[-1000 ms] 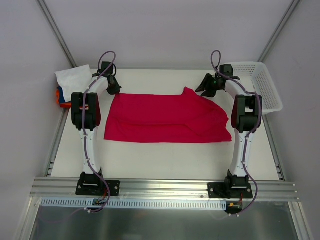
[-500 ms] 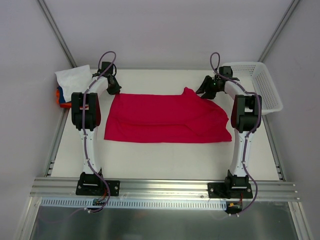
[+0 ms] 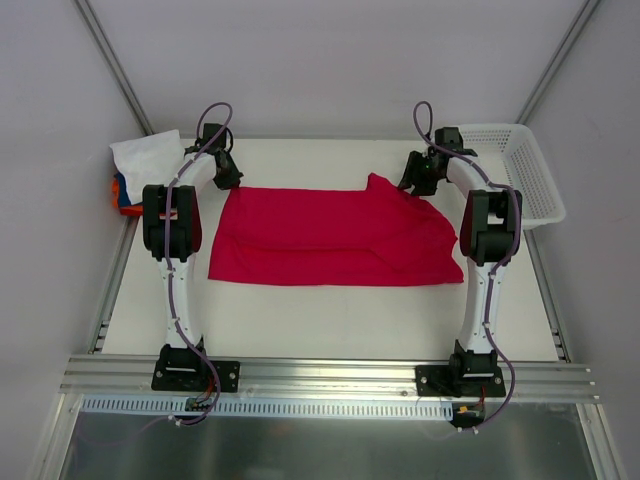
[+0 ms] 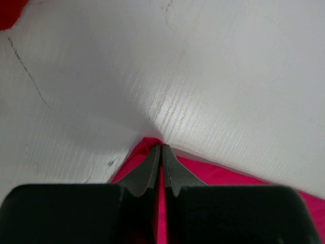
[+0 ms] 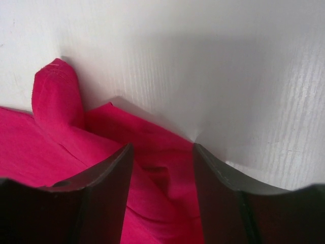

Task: Fold and stack the t-shirts
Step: Fold the tshirt

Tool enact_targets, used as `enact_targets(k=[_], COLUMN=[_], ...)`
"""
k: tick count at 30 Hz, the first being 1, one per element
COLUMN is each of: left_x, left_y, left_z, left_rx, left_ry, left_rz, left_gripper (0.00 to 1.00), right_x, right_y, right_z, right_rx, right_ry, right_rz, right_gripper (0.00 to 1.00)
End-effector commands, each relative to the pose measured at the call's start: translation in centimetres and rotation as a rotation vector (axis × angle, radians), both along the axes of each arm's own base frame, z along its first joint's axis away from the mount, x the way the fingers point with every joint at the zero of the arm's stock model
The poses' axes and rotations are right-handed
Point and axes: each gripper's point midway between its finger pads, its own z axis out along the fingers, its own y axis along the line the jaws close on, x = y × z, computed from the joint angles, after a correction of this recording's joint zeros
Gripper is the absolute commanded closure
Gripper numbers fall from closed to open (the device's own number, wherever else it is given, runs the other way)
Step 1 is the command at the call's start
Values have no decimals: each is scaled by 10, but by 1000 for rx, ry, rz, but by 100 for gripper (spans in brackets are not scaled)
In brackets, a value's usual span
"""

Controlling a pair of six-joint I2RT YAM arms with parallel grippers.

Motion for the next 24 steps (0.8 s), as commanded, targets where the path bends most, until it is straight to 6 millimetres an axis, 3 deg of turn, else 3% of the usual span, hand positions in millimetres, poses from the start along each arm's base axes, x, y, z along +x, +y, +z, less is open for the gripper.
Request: enact_targets(k=[1,14,21,23,24], left_x=[2,2,2,2,3], left_y=[0,-3,-3,-2,-3], left_z=[5,5,5,5,5], left_rx=[-11,-33,-38,-39,-40], left_ry=[2,4,4,4,2], left_rz=[-15,-26,-28,-28,-28], left_gripper=[100,100,100,100,100], right_x=[-2,0,-10,-13,-14], right_y=[5,2,3,5,6], right_z=[26,48,31,29,29], right_rx=[-24,-57,-55,-52,-57], right_ry=[-33,-66,-19,-12,-11], right_rz=[34,57,60,65,67], right_gripper=[48,47,65,60,53])
